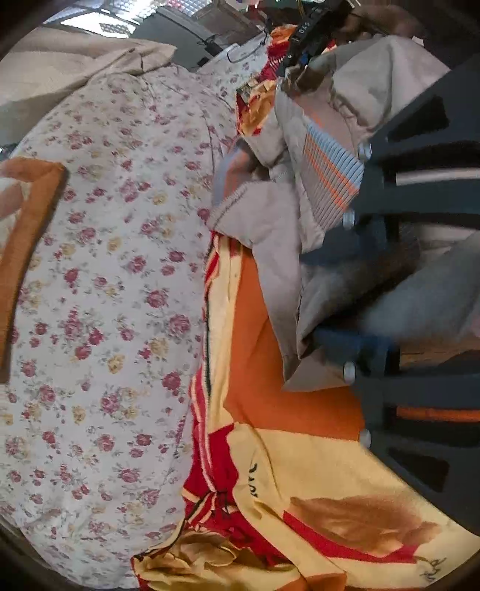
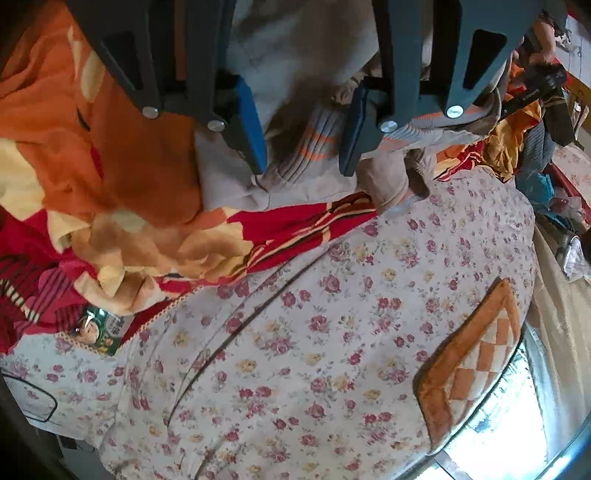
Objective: Fold large clothes
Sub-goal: 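Lay the ribbed hem down by the collar and open both grippers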
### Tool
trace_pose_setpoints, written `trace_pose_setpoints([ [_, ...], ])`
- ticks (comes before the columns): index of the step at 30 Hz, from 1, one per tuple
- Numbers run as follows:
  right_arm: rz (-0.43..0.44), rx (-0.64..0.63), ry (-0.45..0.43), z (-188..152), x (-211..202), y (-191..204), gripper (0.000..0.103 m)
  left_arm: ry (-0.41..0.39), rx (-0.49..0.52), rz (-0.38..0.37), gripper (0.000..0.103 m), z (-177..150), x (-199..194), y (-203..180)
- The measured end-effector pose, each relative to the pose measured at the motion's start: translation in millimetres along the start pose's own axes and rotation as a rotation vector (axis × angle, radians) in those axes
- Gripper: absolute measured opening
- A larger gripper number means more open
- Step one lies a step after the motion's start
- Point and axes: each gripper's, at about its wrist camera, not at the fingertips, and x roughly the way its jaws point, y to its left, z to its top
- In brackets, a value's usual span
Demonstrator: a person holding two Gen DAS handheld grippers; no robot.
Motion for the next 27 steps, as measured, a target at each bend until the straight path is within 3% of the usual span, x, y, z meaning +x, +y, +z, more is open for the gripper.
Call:
trace_pose_setpoints([
  [2,0.012,-0.007,-0.043,-1,-15,1,0.042,-0.053,-0.015,0.036,0.098,1,-11,4],
  [4,0.02,-0.008,-0.084,-3,-29,1,0.042,-0.1,-0.08,0.048,0.098,2,-23,16],
  [7,-0.052,-0.053,-0.165,-8,-56,6,0.042,-0.171,-0.12,0.113,0.098,3,-49,18],
  [10,-0.089,-0.151,-0.222,-16,-79,28,0.043,-0.2,-0.022,0.089,0.097,2,-71,-21],
  [13,-0.049,-0.276,-0.144,-30,-82,63,0.038,-0.166,0.111,0.024,0.096,-5,-77,-76],
  [14,-0.039,-0.331,-0.089,-36,-77,76,0.027,-0.143,0.144,0.002,0.091,-8,-74,-92],
  [15,-0.034,-0.389,-0.025,-42,-70,88,0.022,-0.092,0.182,-0.03,0.078,-14,-65,-113],
  [16,-0.037,-0.434,0.044,-48,-62,97,0.022,-0.041,0.199,-0.048,0.07,-19,-57,-123],
  [17,-0.051,-0.466,0.126,-54,-52,103,0.021,0.024,0.215,-0.059,0.052,-25,-45,-133],
  [18,-0.078,-0.494,0.215,-59,-40,106,0.021,0.094,0.231,-0.058,0.042,-33,-31,-139],
  [20,-0.08,-0.536,0.338,-65,-19,107,0.021,0.208,0.249,-0.042,0.033,-44,3,-143],
  [22,-0.139,-0.57,0.382,-64,5,103,0.021,0.26,0.226,0.037,0.033,-47,31,-133],
  [24,-0.136,-0.52,0.42,-53,34,91,0.02,0.28,0.15,0.048,0.033,-38,54,-113],
  [27,-0.133,-0.431,0.403,-31,68,76,0.017,0.249,0.062,0.09,0.033,-12,71,-89],
])
